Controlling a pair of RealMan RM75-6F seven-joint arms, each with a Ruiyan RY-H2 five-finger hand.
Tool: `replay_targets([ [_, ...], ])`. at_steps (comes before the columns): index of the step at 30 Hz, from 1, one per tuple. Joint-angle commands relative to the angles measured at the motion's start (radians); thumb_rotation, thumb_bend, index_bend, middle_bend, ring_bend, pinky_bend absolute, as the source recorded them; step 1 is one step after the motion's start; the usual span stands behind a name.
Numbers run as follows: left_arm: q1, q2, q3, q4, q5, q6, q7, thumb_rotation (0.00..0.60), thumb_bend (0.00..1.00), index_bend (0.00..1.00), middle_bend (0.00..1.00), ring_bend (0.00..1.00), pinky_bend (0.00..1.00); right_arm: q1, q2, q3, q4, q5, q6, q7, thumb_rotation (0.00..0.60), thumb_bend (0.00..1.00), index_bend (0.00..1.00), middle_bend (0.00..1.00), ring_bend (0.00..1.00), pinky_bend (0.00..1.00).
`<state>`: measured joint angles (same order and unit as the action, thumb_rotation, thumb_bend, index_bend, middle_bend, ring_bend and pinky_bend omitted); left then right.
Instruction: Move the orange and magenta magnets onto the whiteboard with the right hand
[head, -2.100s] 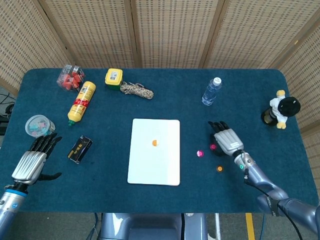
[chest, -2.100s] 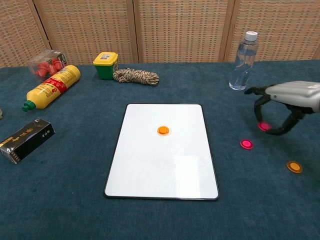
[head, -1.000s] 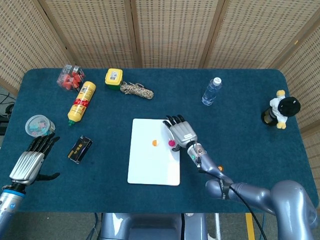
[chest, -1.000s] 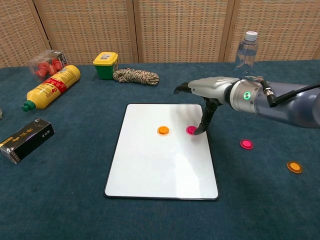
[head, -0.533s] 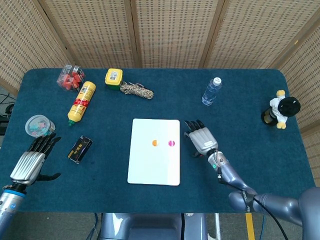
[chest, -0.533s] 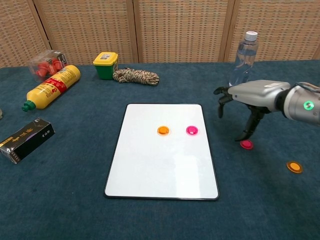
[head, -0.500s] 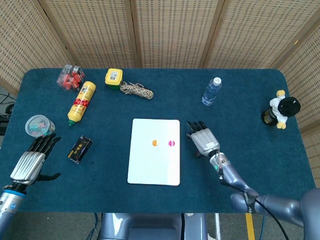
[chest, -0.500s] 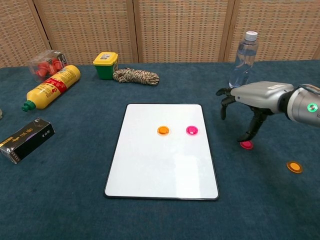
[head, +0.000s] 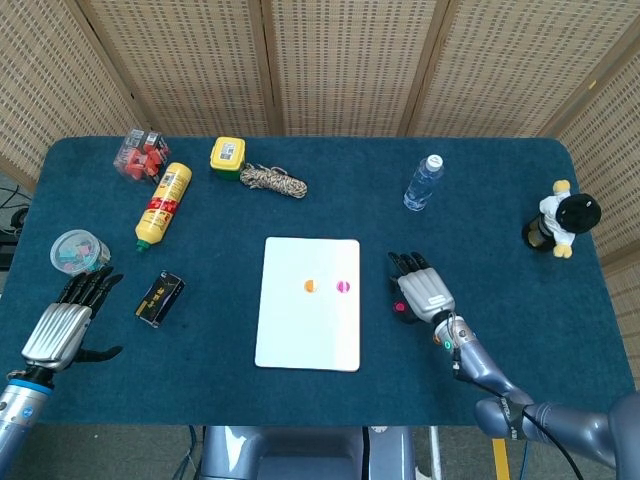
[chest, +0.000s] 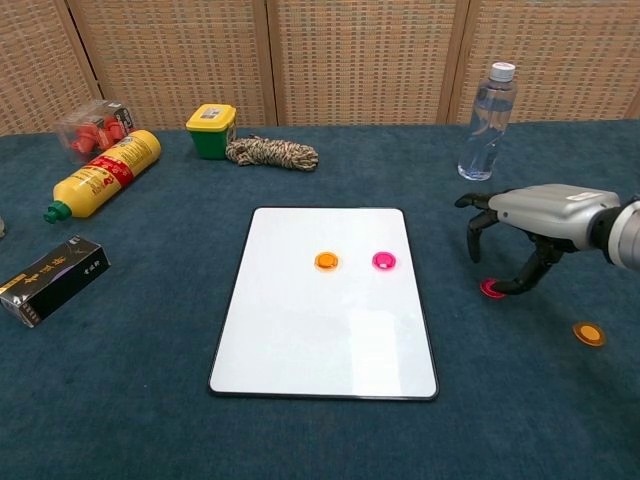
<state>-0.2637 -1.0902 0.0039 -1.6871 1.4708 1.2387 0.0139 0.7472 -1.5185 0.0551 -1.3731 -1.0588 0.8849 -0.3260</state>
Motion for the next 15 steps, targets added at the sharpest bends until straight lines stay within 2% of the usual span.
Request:
replay_targets([
  [1,0.000,0.000,0.001,0.000,0.000,0.000,-0.001,0.600,0.00,0.00,0.00,0.00,0.00,-0.007,-0.005,-0.001,0.005,-0.006,0.000,0.007,0.600,0.34,0.40,0.00,0.00,0.00],
  [15,-0.001,0.002,0.000,-0.002,-0.004,-0.005,-0.002,0.600,0.00,0.00,0.00,0.00,0.00,-0.037,-0.019,-0.008,0.057,-0.035,-0.032,0.047,0.600,0.33,0.40,0.00,0.00,0.00],
])
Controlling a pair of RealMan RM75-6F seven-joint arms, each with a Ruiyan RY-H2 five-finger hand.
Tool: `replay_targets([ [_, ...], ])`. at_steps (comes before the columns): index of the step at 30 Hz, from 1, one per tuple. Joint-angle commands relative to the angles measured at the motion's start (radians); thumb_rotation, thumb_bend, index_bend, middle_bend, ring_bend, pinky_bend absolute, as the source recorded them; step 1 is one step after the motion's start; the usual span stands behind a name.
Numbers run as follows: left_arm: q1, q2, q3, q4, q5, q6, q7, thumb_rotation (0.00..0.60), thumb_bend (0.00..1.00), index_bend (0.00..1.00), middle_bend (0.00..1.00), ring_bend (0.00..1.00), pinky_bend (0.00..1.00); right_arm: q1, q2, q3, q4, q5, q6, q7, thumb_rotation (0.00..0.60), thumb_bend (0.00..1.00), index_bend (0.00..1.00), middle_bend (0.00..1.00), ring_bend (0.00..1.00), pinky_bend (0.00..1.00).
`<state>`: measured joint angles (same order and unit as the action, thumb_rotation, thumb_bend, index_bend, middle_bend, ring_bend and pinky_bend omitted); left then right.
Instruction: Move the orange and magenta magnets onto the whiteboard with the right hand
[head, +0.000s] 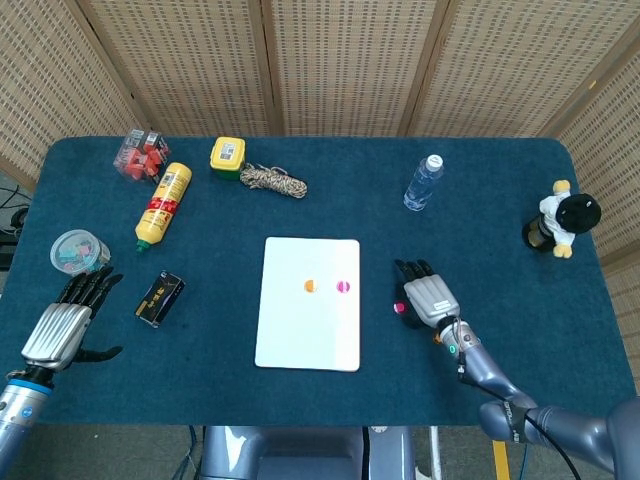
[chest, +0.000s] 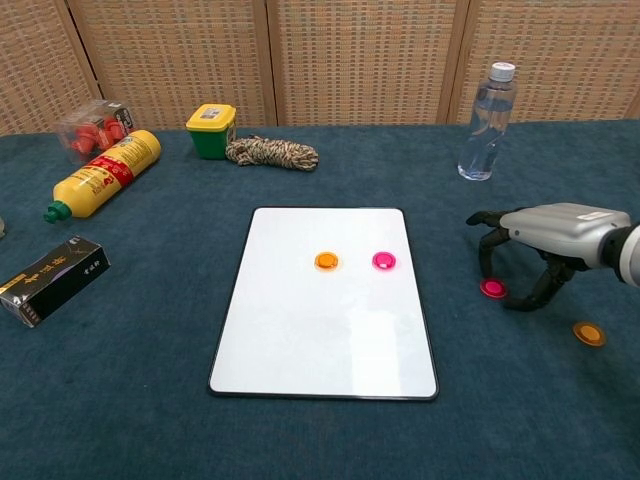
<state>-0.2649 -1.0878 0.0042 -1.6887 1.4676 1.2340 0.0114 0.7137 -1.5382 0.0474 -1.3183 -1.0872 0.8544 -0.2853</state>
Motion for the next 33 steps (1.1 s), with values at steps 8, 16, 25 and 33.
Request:
replay_targets([
  [8,0.000,-0.001,0.000,-0.001,-0.001,0.000,0.003,0.600,0.00,0.00,0.00,0.00,0.00,-0.010,-0.010,0.007,0.023,-0.025,-0.015,0.027,0.600,0.33,0.41,0.00,0.00,0.00],
  [16,0.000,-0.001,-0.001,-0.002,-0.004,-0.001,0.004,0.600,0.00,0.00,0.00,0.00,0.00,-0.005,-0.033,0.025,0.051,-0.025,-0.025,0.027,0.600,0.35,0.57,0.00,0.00,0.00],
  [25,-0.002,0.000,-0.001,-0.004,-0.005,-0.004,0.004,0.600,0.00,0.00,0.00,0.00,0.00,0.000,-0.012,0.052,0.007,-0.015,-0.038,0.041,0.600,0.36,0.60,0.00,0.00,0.00],
  [33,-0.003,0.000,-0.001,-0.006,-0.007,-0.007,0.005,0.600,0.00,0.00,0.00,0.00,0.00,0.071,-0.003,0.123,-0.078,0.053,-0.072,-0.016,0.600,0.36,0.60,0.00,0.00,0.00],
])
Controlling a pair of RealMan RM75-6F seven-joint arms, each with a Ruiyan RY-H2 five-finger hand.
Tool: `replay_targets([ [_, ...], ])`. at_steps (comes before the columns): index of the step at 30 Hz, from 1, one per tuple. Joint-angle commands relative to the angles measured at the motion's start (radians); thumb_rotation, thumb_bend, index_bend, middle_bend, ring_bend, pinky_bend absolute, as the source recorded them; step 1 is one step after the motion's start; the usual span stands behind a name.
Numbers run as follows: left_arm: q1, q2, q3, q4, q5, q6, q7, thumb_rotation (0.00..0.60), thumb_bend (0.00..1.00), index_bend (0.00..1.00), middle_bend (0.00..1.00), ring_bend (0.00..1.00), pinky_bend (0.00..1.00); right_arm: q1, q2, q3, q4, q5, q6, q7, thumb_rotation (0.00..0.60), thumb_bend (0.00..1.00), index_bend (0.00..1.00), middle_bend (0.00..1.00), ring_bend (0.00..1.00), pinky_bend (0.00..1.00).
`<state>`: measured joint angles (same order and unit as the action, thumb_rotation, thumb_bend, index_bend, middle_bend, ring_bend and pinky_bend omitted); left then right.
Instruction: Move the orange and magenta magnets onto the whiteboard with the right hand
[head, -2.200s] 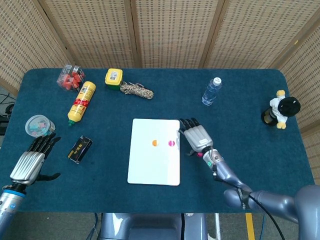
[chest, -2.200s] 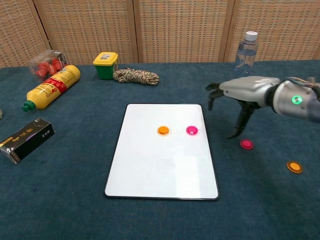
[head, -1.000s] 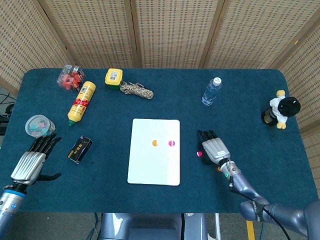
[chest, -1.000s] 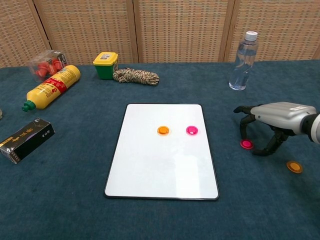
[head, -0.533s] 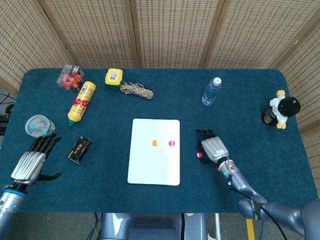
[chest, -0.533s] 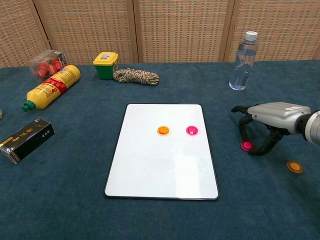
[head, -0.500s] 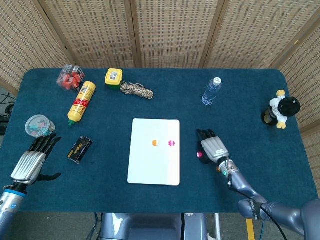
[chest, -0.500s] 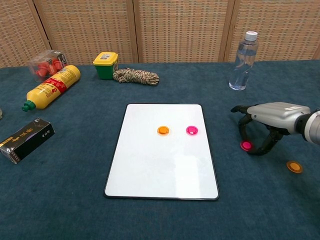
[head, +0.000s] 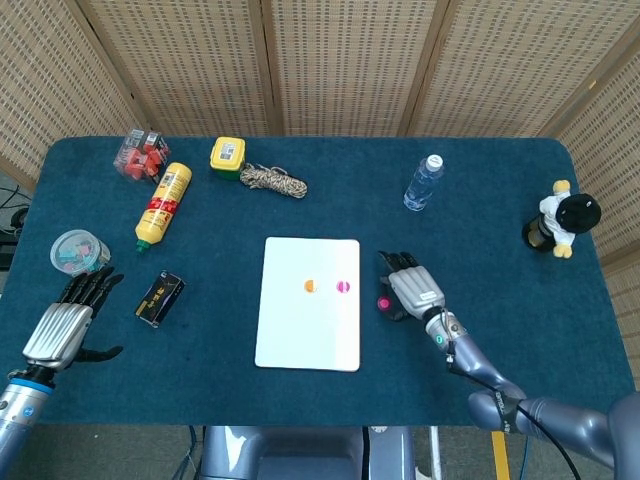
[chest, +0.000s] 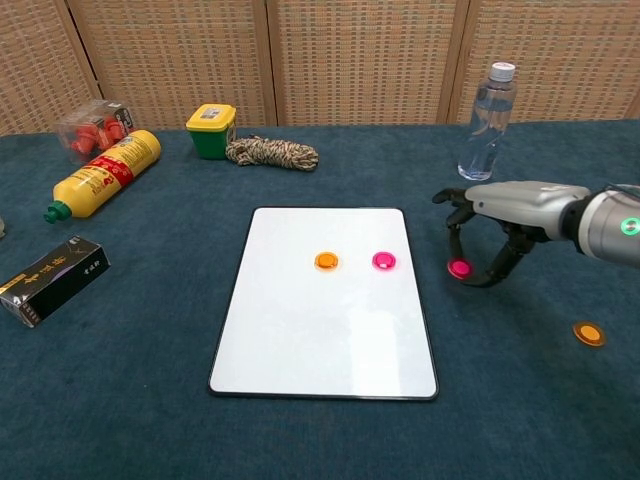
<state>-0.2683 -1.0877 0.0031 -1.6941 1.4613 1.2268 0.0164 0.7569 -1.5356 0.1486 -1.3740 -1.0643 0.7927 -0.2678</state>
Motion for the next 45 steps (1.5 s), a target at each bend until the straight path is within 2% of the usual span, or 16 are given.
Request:
replay_targets([
  [1,0.000,0.000,0.000,0.000,-0.001,0.000,0.000,0.600,0.00,0.00,0.00,0.00,0.00,0.035,-0.009,0.026,-0.027,0.039,-0.012,-0.042,0.600,0.36,0.60,0.00,0.00,0.00],
  [6,0.000,0.002,0.000,-0.001,-0.004,-0.002,-0.002,0.600,0.00,0.00,0.00,0.00,0.00,0.078,-0.040,0.043,-0.048,0.099,-0.015,-0.107,0.600,0.37,0.60,0.00,0.00,0.00],
  [17,0.002,0.010,0.002,-0.001,-0.005,-0.004,-0.022,0.600,0.00,0.00,0.00,0.00,0.00,0.142,-0.130,0.033,-0.034,0.202,0.018,-0.237,0.600,0.37,0.60,0.00,0.00,0.00],
  [19,0.002,0.011,0.002,-0.001,-0.004,-0.005,-0.024,0.600,0.00,0.00,0.00,0.00,0.00,0.147,-0.138,0.030,-0.028,0.214,0.023,-0.248,0.600,0.36,0.56,0.00,0.00,0.00],
  [21,0.002,0.011,0.002,-0.001,-0.003,-0.006,-0.025,0.600,0.00,0.00,0.00,0.00,0.00,0.151,-0.139,0.027,-0.025,0.224,0.023,-0.256,0.600,0.33,0.46,0.00,0.00,0.00],
  [24,0.001,0.011,0.003,0.000,-0.003,-0.007,-0.025,0.600,0.00,0.00,0.00,0.00,0.00,0.150,-0.132,0.027,-0.037,0.228,0.018,-0.244,0.600,0.19,0.28,0.00,0.00,0.00],
  [29,0.001,0.009,0.002,0.000,-0.002,-0.006,-0.022,0.600,0.00,0.00,0.00,0.00,0.00,0.146,-0.124,0.028,-0.055,0.209,0.028,-0.221,0.600,0.07,0.20,0.00,0.00,0.00],
  [31,0.001,0.009,0.003,-0.001,-0.002,-0.005,-0.019,0.600,0.00,0.00,0.00,0.00,0.00,0.143,-0.120,0.032,-0.064,0.200,0.034,-0.206,0.600,0.05,0.19,0.00,0.00,0.00],
  [38,0.002,0.009,0.002,-0.001,-0.004,-0.005,-0.019,0.600,0.00,0.00,0.00,0.00,0.00,0.117,-0.062,0.020,-0.117,0.149,0.073,-0.184,0.600,0.05,0.19,0.00,0.00,0.00],
  [40,0.002,0.009,0.003,-0.001,-0.003,-0.006,-0.021,0.600,0.00,0.00,0.00,0.00,0.00,0.088,-0.010,-0.014,-0.140,0.114,0.097,-0.188,0.600,0.07,0.23,0.00,0.00,0.00],
  [45,0.002,0.010,0.005,-0.001,0.002,-0.005,-0.021,0.600,0.00,0.00,0.00,0.00,0.00,-0.001,0.092,-0.101,-0.170,0.014,0.124,-0.106,0.600,0.23,0.38,0.00,0.00,0.00],
])
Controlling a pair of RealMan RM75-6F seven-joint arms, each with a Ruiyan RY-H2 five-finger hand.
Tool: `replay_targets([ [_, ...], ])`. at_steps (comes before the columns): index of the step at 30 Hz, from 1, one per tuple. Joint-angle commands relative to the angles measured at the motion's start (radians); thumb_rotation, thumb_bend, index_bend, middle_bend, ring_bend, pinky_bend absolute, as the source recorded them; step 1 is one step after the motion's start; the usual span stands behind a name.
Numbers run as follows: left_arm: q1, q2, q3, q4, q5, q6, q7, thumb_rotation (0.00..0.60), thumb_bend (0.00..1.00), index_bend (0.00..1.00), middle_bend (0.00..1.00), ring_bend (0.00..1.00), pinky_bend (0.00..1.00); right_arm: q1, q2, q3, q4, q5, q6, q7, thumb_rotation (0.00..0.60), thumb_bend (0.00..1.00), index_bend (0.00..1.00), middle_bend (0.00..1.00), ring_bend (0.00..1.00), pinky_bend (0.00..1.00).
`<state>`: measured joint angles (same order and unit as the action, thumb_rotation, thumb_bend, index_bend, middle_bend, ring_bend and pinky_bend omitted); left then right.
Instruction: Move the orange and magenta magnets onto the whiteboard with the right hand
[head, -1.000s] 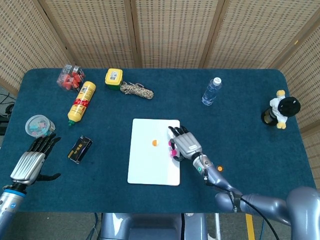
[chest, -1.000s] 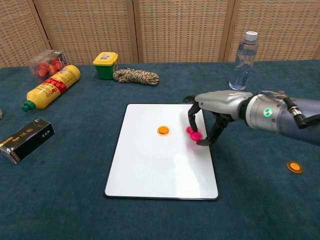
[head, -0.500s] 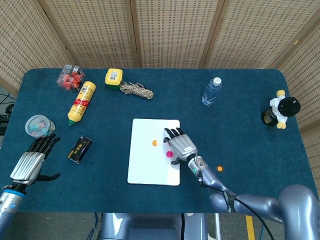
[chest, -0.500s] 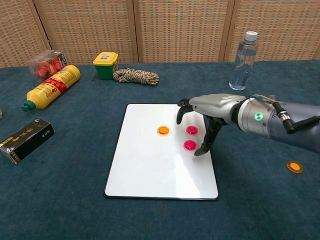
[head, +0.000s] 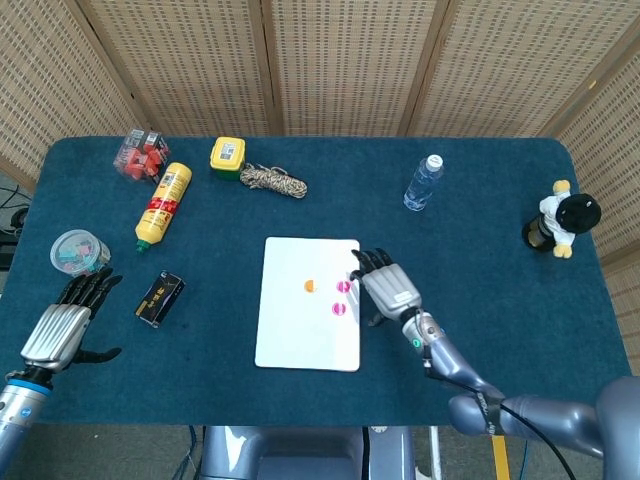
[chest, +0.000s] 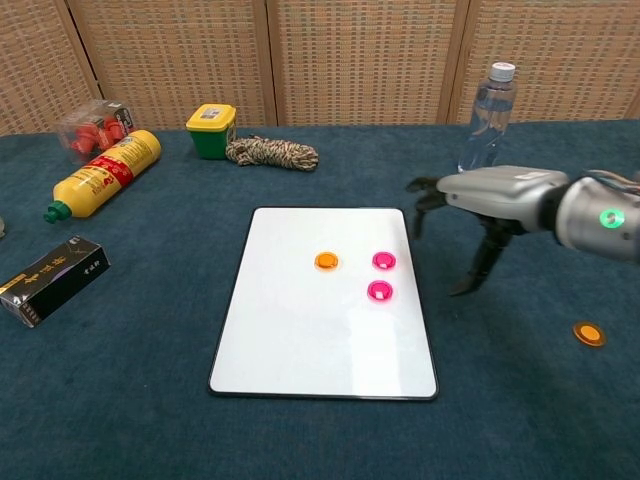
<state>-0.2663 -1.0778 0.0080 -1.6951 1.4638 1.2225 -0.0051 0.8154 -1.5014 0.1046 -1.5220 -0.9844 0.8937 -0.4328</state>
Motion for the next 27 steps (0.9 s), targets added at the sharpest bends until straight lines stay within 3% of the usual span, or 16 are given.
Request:
replay_targets([
  [1,-0.001,0.000,0.000,-0.001,0.000,-0.001,0.000,0.600,0.00,0.00,0.00,0.00,0.00,-0.073,0.071,-0.070,-0.020,-0.084,0.023,0.076,0.600,0.24,0.38,0.00,0.00,0.00],
  [10,0.000,-0.004,-0.001,-0.003,-0.001,0.001,0.010,0.600,0.00,0.00,0.00,0.00,0.00,-0.177,0.130,-0.159,0.054,-0.239,0.048,0.238,0.600,0.25,0.38,0.00,0.00,0.00],
  [27,0.000,-0.006,-0.001,-0.004,-0.004,0.001,0.018,0.600,0.00,0.00,0.00,0.00,0.00,-0.235,0.141,-0.203,0.160,-0.425,0.068,0.375,0.600,0.25,0.40,0.00,0.00,0.00],
])
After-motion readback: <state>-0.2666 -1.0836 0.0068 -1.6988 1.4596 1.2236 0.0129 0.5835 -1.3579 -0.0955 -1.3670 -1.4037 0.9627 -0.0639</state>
